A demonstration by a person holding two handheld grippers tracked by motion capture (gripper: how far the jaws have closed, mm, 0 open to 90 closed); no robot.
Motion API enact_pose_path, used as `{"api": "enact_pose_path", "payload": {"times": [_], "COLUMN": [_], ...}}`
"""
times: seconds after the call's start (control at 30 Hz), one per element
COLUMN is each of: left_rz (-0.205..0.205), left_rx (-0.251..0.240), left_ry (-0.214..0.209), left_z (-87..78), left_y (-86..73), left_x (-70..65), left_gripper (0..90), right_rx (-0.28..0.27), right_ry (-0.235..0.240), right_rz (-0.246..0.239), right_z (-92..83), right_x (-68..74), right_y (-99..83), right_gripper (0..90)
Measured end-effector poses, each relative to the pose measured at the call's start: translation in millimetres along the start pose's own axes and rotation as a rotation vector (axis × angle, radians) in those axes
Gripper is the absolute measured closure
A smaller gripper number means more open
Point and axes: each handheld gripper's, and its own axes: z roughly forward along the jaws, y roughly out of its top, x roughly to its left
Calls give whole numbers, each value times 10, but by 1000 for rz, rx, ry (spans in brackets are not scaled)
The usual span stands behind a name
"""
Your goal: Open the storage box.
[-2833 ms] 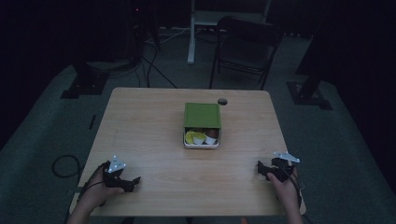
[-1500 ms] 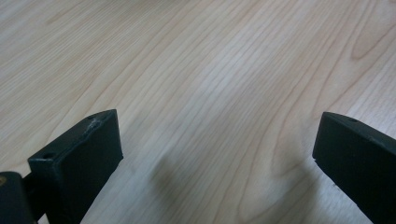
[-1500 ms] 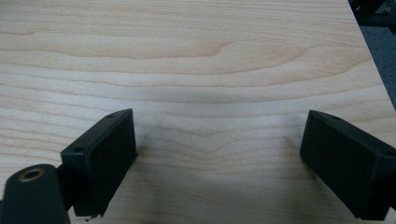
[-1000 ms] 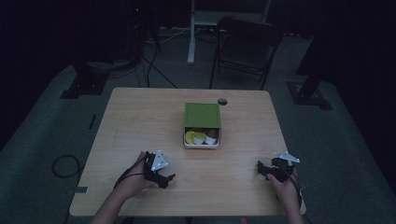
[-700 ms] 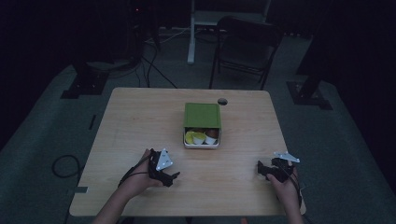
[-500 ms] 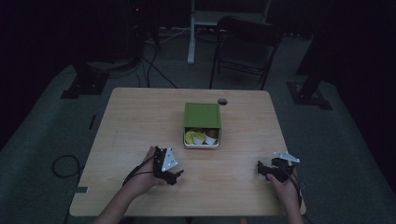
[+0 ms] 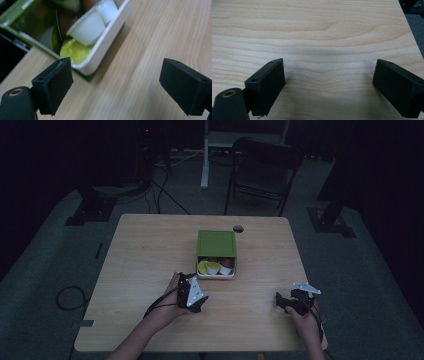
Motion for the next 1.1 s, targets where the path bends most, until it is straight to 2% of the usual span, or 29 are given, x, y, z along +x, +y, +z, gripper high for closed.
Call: {"api": "enact_pose_path", "payload": {"times": [0.07, 0.23, 0.3, 0.33, 0.37, 0.53, 0.63, 0.73, 0.87, 0.9, 0.93, 1.1], "left_rz": [21, 72, 72, 126, 150, 210, 185, 216, 246, 273, 280, 336], "left_rx": [-19, -32, -32, -38, -41, -75, -129, -170, -167, -166, -170, -137], "left_ry": [25, 39, 39, 57, 64, 74, 65, 70, 75, 70, 69, 79], "left_z": [27, 103, 103, 159, 173, 253, 289, 324, 366, 391, 404, 474], "left_y": [25, 82, 82, 101, 110, 170, 190, 214, 238, 252, 256, 259], "left_x": [-5, -34, -34, -66, -79, -156, -184, -205, -212, -218, -222, -237], "left_gripper": [128, 148, 150, 158, 164, 203, 233, 288, 377, 401, 421, 487], "right_rx": [0, 0, 0, 0, 0, 0, 0, 0, 0, 0, 0, 0], "right_ry": [0, 0, 0, 0, 0, 0, 0, 0, 0, 0, 0, 0], "right_rz": [1, 1, 0, 1, 1, 0, 0, 1, 1, 0, 1, 0], "right_z": [0, 0, 0, 0, 0, 0, 0, 0, 0, 0, 0, 0], "right_x": [0, 1, 0, 1, 1, 0, 0, 1, 1, 0, 1, 0], "right_y": [0, 0, 0, 0, 0, 0, 0, 0, 0, 0, 0, 0], "right_gripper": [102, 102, 102, 102, 102, 102, 102, 102, 102, 102, 102, 102]}}
